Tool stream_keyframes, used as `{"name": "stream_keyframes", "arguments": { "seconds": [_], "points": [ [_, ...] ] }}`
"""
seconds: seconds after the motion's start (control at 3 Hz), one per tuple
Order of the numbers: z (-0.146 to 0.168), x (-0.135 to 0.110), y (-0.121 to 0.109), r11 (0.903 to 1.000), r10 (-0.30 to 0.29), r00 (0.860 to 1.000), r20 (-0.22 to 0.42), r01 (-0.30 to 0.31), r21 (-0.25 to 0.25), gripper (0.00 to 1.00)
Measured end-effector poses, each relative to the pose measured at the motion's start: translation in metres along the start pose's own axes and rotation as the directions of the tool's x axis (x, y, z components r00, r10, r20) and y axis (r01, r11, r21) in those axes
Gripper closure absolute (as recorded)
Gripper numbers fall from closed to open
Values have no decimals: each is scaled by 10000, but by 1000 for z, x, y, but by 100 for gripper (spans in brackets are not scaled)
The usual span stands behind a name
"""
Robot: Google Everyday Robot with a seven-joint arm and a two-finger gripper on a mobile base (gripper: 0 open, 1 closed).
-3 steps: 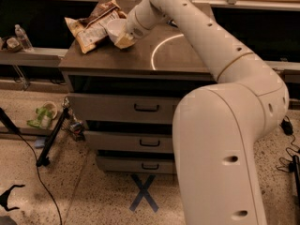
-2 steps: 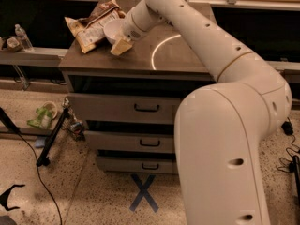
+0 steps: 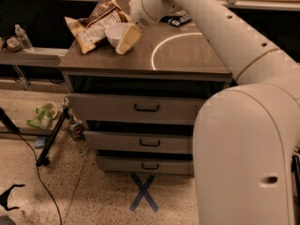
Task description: Move white bowl near brown chip bag
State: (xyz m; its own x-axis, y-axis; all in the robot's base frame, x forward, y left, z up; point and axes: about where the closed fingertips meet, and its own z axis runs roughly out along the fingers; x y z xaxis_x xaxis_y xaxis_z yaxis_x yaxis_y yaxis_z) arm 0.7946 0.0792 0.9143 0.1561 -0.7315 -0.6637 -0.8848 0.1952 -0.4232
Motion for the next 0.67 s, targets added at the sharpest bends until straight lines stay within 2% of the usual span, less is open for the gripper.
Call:
{"name": "stream_keyframes", "arguments": {
  "seconds": [0.33,0.67],
  "points": [
    [-58,22,-36,9884,755,9971,23,-751,1322,0],
    [-77,34,-47,9781,1127,9936,45,-1118,1756,0]
  ]
}}
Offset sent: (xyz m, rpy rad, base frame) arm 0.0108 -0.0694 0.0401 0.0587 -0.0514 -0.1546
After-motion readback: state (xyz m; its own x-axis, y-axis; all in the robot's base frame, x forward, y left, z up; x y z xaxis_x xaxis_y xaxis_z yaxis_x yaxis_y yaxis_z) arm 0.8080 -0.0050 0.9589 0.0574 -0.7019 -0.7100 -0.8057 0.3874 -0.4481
